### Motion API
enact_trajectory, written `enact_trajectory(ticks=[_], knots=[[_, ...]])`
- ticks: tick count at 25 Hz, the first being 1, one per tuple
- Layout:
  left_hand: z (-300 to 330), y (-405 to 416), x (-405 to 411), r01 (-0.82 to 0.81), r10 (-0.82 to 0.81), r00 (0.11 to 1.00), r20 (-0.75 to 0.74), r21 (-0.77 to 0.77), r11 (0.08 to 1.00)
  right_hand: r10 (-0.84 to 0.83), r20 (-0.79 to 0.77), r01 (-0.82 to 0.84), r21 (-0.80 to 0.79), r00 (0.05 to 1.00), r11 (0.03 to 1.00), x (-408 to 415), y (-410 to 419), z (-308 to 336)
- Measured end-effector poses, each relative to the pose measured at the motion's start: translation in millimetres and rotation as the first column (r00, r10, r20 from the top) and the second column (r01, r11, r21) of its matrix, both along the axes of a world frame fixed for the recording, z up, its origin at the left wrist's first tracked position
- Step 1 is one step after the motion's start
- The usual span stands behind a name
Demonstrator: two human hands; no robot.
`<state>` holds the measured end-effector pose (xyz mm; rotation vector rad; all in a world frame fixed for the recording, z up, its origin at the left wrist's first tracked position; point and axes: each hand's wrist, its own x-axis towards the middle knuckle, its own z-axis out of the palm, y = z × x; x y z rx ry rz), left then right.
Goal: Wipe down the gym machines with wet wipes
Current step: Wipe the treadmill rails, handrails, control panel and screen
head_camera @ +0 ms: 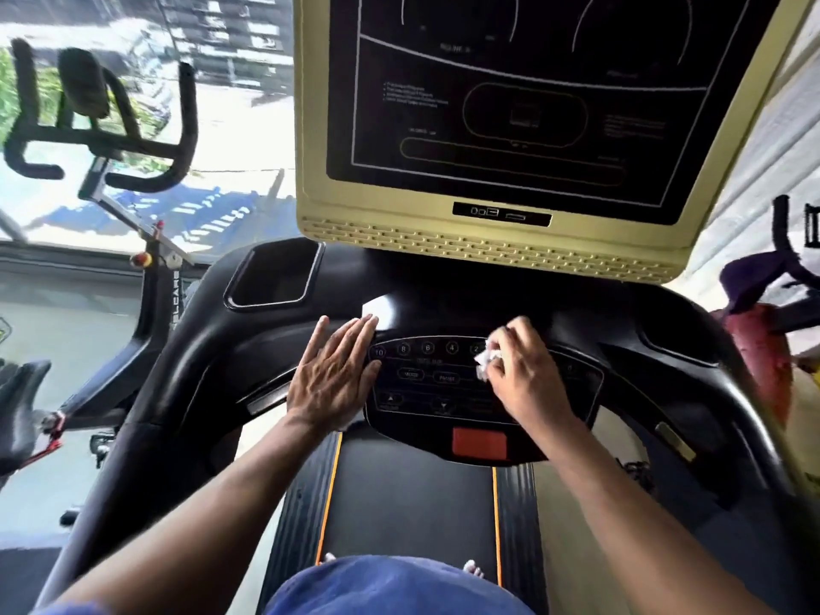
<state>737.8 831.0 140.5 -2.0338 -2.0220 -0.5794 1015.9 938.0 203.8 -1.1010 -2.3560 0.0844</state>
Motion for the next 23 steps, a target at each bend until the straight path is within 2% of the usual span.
enact_trajectory(ticks=[3, 5, 7, 9, 11, 14, 16, 18, 20, 22, 23], knots=[[5, -4, 2, -0.024, 0.024, 1.0, 0.018, -0.011, 1.0, 0.174, -0.033, -0.174, 0.003, 0.984, 0.985, -52, -1, 1], [5, -5, 10, -0.079, 0.08, 0.993, 0.086, -0.013, 0.997, 0.294, 0.038, -0.295, 0.02, 0.955, 0.955, -82, -26, -14], [3, -4, 28, -0.188, 0.186, 0.966, 0.18, -0.008, 0.982, 0.398, 0.164, -0.409, 0.037, 0.903, 0.912, -79, -50, -27], [3, -1, 43, -0.284, 0.276, 0.928, 0.251, -0.003, 0.959, 0.475, 0.212, -0.492, 0.031, 0.854, 0.87, -42, -46, -31], [1, 1, 52, -0.342, 0.329, 0.9, 0.286, -0.007, 0.94, 0.445, 0.216, -0.464, 0.045, 0.869, 0.885, 12, -27, -37], [-2, 9, 67, -0.452, 0.428, 0.848, 0.313, 0.004, 0.892, 0.253, 0.096, -0.258, 0.043, 0.963, 0.965, 82, 12, -28], [-1, 22, 84, -0.567, 0.524, 0.752, 0.4, -0.012, 0.824, 0.163, 0.03, -0.165, 0.083, 0.986, 0.983, 88, 30, -13], [-2, 32, 98, -0.639, 0.581, 0.664, 0.471, -0.047, 0.767, 0.244, -0.029, -0.24, 0.103, 0.969, 0.965, 64, 38, -5], [-4, 36, 101, -0.659, 0.603, 0.652, 0.46, -0.049, 0.75, 0.363, -0.057, -0.362, 0.031, 0.93, 0.932, 30, 35, -9], [-5, 34, 98, -0.671, 0.616, 0.655, 0.438, -0.038, 0.74, 0.478, 0.013, -0.475, -0.08, 0.878, 0.876, 11, 17, -26], [-5, 34, 97, -0.678, 0.621, 0.654, 0.433, -0.03, 0.735, 0.556, 0.052, -0.552, -0.079, 0.83, 0.83, 14, 7, -36]])
